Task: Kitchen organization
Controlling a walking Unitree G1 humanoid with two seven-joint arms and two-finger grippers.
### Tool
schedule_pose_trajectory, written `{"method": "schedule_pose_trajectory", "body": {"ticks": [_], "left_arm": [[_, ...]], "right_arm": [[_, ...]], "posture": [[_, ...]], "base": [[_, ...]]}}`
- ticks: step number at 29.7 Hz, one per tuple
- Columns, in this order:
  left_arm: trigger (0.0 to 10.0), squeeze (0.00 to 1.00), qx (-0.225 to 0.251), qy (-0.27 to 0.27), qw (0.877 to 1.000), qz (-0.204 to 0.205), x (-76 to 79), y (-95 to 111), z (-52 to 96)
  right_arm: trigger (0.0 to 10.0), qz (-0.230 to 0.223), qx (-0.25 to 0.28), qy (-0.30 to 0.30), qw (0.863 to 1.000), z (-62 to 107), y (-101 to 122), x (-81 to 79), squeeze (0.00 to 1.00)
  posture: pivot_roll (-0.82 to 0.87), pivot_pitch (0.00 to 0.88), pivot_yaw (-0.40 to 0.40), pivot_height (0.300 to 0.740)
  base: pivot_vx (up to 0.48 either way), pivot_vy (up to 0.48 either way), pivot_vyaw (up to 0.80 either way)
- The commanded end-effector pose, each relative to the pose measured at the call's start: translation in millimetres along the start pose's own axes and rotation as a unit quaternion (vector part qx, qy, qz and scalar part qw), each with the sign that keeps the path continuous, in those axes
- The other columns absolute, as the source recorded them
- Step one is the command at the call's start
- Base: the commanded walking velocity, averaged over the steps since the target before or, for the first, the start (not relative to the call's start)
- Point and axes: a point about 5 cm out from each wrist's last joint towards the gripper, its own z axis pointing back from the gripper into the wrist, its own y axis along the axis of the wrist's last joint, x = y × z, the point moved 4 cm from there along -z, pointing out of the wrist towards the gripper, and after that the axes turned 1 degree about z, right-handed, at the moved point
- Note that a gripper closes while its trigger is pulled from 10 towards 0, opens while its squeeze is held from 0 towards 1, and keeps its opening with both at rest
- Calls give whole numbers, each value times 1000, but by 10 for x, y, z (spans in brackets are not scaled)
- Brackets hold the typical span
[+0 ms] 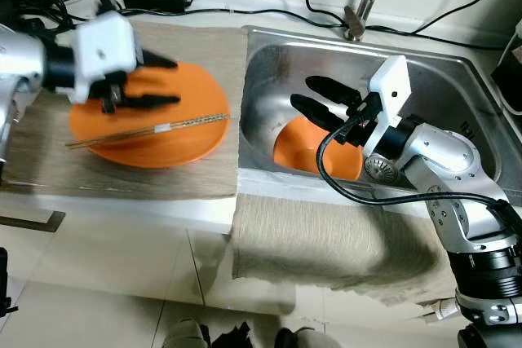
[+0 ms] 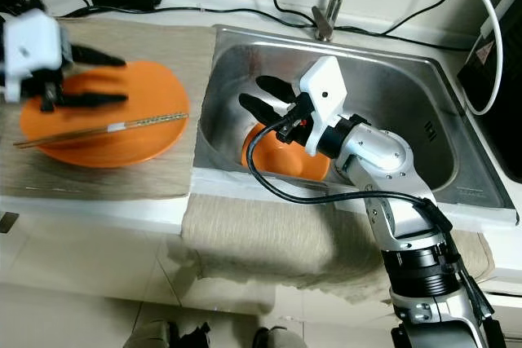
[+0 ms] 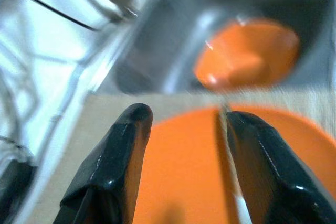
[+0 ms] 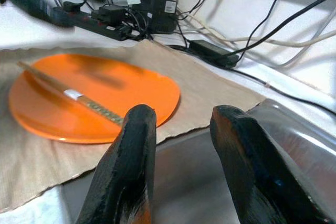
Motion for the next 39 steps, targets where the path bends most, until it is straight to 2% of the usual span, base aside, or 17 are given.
{"method": "schedule_pose_trajectory", "body": {"ticks": [1, 4, 7, 8, 11, 13, 14, 15, 16, 24, 27, 37, 39], "left_arm": [[10000, 0, 2, 17, 1000, 16, 26, -22, 51], [10000, 0, -11, 25, 999, 34, 90, -121, 73], [10000, 0, -8, 25, 996, 87, 241, -296, 10], [10000, 910, -7, 26, 994, 108, 329, -386, -32], [10000, 957, 2, 24, 992, 123, 399, -405, -71], [10000, 949, 1, 26, 991, 128, 440, -432, -107], [10000, 875, -4, 30, 990, 137, 479, -469, -133], [10000, 620, -11, 32, 989, 147, 512, -514, -154], [10000, 0, -19, 29, 988, 151, 548, -556, -171], [10000, 0, -55, 32, 985, 159, 594, -763, -267], [10000, 0, -59, 55, 982, 169, 536, -834, -302], [10000, 0, -71, 54, 979, 184, 544, -944, -363], [10000, 0, -68, 48, 975, 208, 564, -971, -382]], "right_arm": [[10000, -12, -8, 3, 1000, 33, -77, -40, 0], [10000, -34, -8, 7, 999, 47, -158, -86, 0], [10000, -59, -7, 33, 998, 93, -228, -189, 0], [10000, -65, -6, 48, 997, 108, -230, -227, 0], [10000, -64, -9, 55, 996, 117, -236, -236, 0], [10000, -64, -13, 58, 996, 122, -247, -239, 0], [10000, -64, -17, 60, 996, 125, -259, -243, 0], [10000, -65, -20, 62, 996, 128, -272, -247, 0], [10000, -65, -24, 66, 995, 128, -285, -257, 0], [10000, -64, -47, 117, 990, 152, -345, -399, 0], [10000, -50, -57, 133, 988, 181, -341, -405, 0], [10000, -32, -70, 145, 986, 245, -316, -382, 0], [10000, -33, -72, 152, 985, 258, -324, -400, 0]], "posture": [[-20, 0, -71, 740], [-19, 0, -69, 740], [-12, 0, -69, 740], [-11, 0, -68, 740], [-10, 0, -70, 740], [-8, 0, -71, 740], [-8, 0, -71, 740], [-8, 0, -71, 740], [-9, 0, -69, 740], [-13, 0, -61, 740], [-23, 0, -50, 740], [-34, 0, -38, 740], [-35, 0, -38, 740]], "base": [[0, 0, 0], [0, 0, 0], [0, 0, 0], [0, 0, 0], [0, 0, 0], [0, 0, 0], [0, 0, 0], [0, 0, 0], [0, 0, 0], [0, 0, 0], [0, 0, 0], [0, 0, 0], [0, 0, 0]]}}
